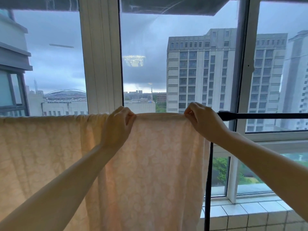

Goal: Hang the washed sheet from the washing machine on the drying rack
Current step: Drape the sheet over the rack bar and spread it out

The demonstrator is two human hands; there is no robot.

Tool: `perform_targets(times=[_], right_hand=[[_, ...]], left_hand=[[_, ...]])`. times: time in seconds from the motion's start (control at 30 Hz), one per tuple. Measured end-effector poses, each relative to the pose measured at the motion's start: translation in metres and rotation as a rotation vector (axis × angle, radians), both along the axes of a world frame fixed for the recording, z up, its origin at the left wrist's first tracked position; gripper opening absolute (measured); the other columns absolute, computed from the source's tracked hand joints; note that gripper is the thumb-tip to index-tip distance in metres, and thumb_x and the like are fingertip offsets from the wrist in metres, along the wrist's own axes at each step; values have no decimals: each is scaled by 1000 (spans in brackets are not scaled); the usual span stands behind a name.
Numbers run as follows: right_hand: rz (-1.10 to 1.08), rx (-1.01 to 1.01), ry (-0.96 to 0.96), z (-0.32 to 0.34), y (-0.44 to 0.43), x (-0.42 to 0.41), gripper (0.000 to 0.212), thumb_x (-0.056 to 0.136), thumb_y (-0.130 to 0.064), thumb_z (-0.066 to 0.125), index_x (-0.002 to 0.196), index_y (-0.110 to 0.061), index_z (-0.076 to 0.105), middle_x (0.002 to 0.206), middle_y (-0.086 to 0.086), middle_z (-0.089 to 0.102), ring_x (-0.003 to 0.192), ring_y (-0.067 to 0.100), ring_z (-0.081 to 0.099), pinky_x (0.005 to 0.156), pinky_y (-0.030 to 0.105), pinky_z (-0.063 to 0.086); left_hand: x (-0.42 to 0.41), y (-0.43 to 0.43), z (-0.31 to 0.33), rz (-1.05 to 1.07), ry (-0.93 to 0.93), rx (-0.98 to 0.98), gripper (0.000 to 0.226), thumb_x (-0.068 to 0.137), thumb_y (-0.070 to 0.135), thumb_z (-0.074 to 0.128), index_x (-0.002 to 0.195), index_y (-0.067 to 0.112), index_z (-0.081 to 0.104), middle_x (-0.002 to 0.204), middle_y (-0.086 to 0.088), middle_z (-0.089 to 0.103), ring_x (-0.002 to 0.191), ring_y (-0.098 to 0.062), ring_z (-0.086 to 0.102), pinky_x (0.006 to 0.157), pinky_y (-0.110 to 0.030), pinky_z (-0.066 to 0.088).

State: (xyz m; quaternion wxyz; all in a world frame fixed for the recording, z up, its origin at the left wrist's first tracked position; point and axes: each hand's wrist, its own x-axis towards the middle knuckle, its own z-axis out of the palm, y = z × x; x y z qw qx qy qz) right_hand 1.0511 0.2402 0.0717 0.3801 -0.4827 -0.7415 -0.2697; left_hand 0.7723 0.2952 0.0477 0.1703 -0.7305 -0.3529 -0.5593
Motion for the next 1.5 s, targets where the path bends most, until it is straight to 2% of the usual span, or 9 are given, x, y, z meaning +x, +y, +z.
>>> perform_targets(times=[0.17, 0.3, 0.5, 0.67, 0.8, 1.0, 1.13, 1.3, 1.5], right_hand=[[136, -24, -31, 4, 2, 13, 10, 95, -16, 57, 97, -11, 65, 90, -1, 67, 71, 5, 60, 69, 13, 51], [167, -44, -34, 11, 1, 38, 13, 95, -14, 56, 102, -10, 66, 98, 1, 70, 76, 4, 60, 69, 5, 43], [294, -153, -42, 21, 3, 79, 19, 94, -11, 56, 107, -16, 68, 102, -1, 70, 80, 4, 63, 81, 20, 55], [390, -258, -109, 28, 9, 101, 43, 84, 7, 52, 115, -21, 66, 111, -2, 70, 98, 12, 66, 85, 31, 57], [463, -250, -143, 27, 18, 110, 44, 82, 11, 55, 115, -18, 64, 114, 1, 68, 100, 16, 64, 83, 38, 57], [510, -207, -172, 31, 27, 111, 36, 82, 6, 66, 112, -14, 65, 110, 1, 65, 95, 12, 63, 81, 28, 56], [478, -231, -197, 34, 31, 109, 30, 84, -4, 69, 112, -14, 66, 108, 1, 65, 95, 13, 62, 83, 28, 54], [434, -300, -236, 39, 38, 104, 40, 81, -15, 75, 119, -14, 63, 113, 1, 64, 99, 16, 61, 85, 27, 51], [437, -416, -175, 46, 41, 91, 39, 77, -17, 79, 113, -14, 65, 108, 0, 66, 91, 10, 57, 84, 29, 52]], left_hand=[[19, -5, -3, 113, -61, -15, 11, 91, 21, 63, 86, 12, 66, 83, 0, 65, 73, -15, 59, 70, -39, 53], [47, -11, -9, 207, -56, -8, 13, 92, 26, 61, 94, 16, 68, 92, 3, 66, 86, -18, 60, 87, -43, 48], [110, -31, -14, 310, -41, -56, 19, 90, 19, 57, 104, 14, 68, 105, 0, 66, 99, -23, 57, 90, -38, 45], [164, -51, -20, 297, 4, -55, 23, 90, 29, 50, 98, 19, 69, 102, 6, 67, 101, -16, 57, 98, -35, 40], [208, -68, -24, 244, 35, 13, 18, 90, 35, 60, 98, 21, 69, 96, 8, 68, 93, -12, 58, 89, -34, 48], [243, -68, -19, 373, 75, -58, 57, 73, 58, 68, 114, 21, 54, 108, 2, 62, 93, -20, 61, 74, -37, 56], [246, -59, -23, 481, 115, -74, 46, 80, 43, 67, 115, 19, 50, 105, 1, 57, 92, -14, 58, 67, -30, 57], [228, -58, -17, 168, -131, -240, 7, 91, 20, 64, 86, 15, 60, 67, 8, 59, 49, -2, 55, 47, -10, 44], [211, -70, 13, -239, -449, -612, 13, 90, 25, 64, 87, 14, 59, 73, 0, 61, 53, 1, 58, 50, -10, 45]])
